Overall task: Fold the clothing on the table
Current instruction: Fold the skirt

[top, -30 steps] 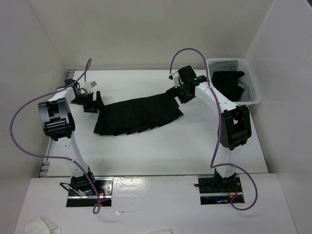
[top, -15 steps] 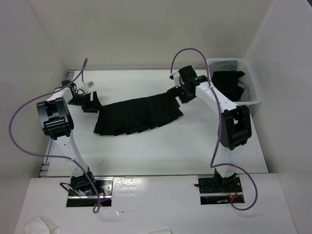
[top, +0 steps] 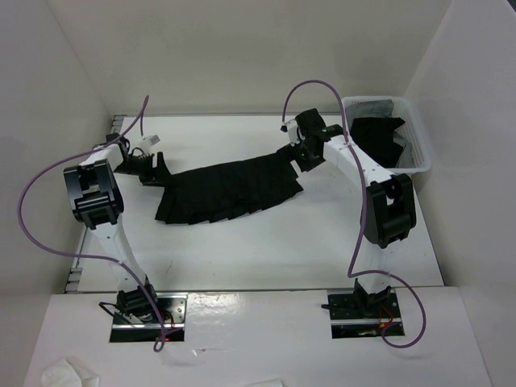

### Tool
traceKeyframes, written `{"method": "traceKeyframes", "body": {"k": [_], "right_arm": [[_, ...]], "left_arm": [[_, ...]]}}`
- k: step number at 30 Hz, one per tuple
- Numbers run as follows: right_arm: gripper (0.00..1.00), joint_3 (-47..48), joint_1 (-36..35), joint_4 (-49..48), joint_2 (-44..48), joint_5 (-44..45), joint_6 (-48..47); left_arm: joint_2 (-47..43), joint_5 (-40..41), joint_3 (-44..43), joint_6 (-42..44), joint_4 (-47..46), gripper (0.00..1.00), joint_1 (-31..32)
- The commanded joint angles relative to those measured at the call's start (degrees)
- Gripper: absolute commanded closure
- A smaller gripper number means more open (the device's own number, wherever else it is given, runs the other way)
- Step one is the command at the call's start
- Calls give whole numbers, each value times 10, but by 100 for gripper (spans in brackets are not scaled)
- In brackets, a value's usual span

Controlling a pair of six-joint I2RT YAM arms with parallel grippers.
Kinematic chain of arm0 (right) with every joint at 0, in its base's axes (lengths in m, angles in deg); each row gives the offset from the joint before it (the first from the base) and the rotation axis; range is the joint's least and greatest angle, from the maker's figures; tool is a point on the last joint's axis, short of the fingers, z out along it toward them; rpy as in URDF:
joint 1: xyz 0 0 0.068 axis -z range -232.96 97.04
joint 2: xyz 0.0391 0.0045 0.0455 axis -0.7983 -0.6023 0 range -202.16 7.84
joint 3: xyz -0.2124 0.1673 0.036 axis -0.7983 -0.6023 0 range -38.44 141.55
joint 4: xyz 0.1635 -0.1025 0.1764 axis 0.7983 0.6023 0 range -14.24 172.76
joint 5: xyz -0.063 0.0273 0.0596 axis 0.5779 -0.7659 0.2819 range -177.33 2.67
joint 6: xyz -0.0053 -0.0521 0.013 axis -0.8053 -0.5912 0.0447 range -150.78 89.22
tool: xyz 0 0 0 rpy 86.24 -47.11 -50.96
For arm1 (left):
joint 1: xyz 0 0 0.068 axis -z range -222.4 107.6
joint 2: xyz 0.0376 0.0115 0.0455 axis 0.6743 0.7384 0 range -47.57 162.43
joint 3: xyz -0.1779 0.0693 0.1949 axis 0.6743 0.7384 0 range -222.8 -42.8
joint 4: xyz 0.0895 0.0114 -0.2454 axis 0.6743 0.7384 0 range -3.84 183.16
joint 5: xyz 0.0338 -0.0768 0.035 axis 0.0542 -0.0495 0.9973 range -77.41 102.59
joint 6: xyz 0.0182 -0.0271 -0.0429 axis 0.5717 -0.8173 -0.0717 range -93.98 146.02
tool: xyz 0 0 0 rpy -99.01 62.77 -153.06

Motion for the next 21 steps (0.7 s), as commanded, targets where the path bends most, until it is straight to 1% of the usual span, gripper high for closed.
{"method": "traceKeyframes", "body": {"k": [1, 3, 6, 10, 12, 13, 16, 17, 20, 21], "right_arm": [[1, 16, 4, 8, 27, 6, -6], [1, 16, 4, 8, 27, 11, -6], [1, 16, 4, 8, 27, 11, -6], [1, 16, 4, 8, 27, 11, -6], [1, 16, 4, 8, 27, 11, -6], [1, 16, 4, 8, 27, 11, -6], [1, 16, 4, 8, 27, 11, -6], [1, 16, 4, 8, 27, 11, -6], [1, 16, 4, 8, 27, 11, -6], [1, 16, 4, 8, 27, 11, -6]], "left_arm": [[42, 31, 7, 35, 12, 26, 11], [48, 31, 7, 35, 17, 29, 11], [48, 36, 0, 40, 17, 30, 11], [53, 37, 0, 40, 17, 37, 11], [53, 42, 0, 40, 17, 43, 11], [59, 42, 0, 35, 17, 49, 11], [65, 42, 0, 35, 17, 58, 11], [65, 42, 0, 35, 17, 63, 11], [65, 51, 0, 29, 17, 75, 18], [65, 57, 0, 24, 17, 81, 25]]}}
